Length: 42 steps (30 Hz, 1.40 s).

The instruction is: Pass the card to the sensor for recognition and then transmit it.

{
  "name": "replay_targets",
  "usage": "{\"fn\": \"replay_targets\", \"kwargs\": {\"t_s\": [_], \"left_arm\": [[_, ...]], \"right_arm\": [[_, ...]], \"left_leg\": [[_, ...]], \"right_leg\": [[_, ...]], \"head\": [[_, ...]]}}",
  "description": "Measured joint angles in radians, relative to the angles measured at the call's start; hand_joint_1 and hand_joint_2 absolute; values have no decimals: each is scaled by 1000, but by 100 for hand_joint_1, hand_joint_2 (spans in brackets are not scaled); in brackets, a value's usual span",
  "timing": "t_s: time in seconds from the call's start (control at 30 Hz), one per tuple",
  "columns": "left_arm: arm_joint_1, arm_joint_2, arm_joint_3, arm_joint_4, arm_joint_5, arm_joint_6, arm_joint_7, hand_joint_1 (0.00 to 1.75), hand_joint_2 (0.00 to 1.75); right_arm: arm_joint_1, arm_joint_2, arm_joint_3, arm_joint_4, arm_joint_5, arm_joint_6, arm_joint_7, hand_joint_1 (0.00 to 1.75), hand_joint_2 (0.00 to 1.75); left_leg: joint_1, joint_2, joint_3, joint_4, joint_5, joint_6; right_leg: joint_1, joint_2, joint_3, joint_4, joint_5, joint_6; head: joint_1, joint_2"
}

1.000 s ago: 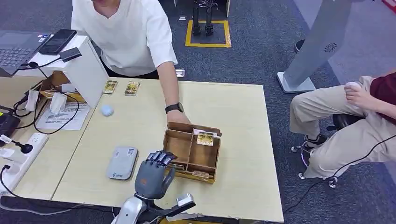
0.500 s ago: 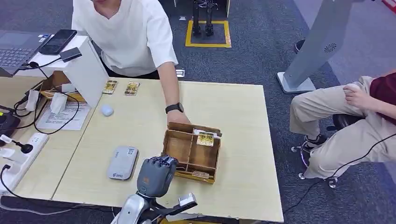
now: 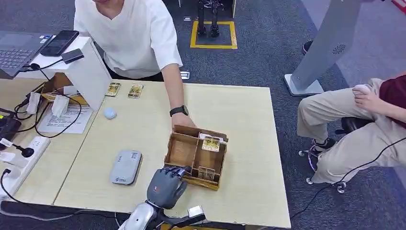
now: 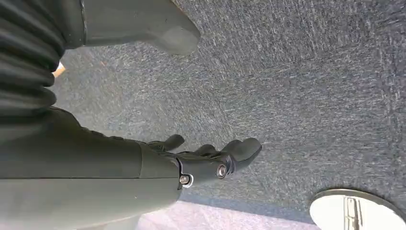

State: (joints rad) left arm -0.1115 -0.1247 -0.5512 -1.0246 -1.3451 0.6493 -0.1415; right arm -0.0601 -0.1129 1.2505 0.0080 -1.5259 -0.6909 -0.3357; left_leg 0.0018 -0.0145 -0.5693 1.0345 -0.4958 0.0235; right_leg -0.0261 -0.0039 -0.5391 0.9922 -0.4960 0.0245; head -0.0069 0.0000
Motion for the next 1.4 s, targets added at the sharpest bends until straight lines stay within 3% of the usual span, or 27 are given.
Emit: {"fn": "replay_targets", "kwargs": {"t_s": [0.47,0.93,1.17,1.4], "left_arm": [[7,5,-5,-5,4,41,37,0,175],[60,-8,7,-156,11,47,-61,0,175],[90,-49,74,-222,44,47,-174,0,175],[104,-78,132,-241,37,47,-205,0,175]], "right_arm": [[-1,3,2,0,-2,0,1,0,175],[3,4,2,0,-3,0,-3,0,175],[5,5,2,0,-3,0,-3,0,175],[8,5,2,0,-3,0,-3,0,175]], "left_leg": [[0,0,0,0,0,0],[0,0,0,0,0,0],[0,0,0,0,0,0],[0,0,0,0,0,0]], "right_leg": [[0,0,0,0,0,0],[0,0,0,0,0,0],[0,0,0,0,0,0],[0,0,0,0,0,0]], "head": [[0,0],[0,0],[0,0],[0,0]]}}
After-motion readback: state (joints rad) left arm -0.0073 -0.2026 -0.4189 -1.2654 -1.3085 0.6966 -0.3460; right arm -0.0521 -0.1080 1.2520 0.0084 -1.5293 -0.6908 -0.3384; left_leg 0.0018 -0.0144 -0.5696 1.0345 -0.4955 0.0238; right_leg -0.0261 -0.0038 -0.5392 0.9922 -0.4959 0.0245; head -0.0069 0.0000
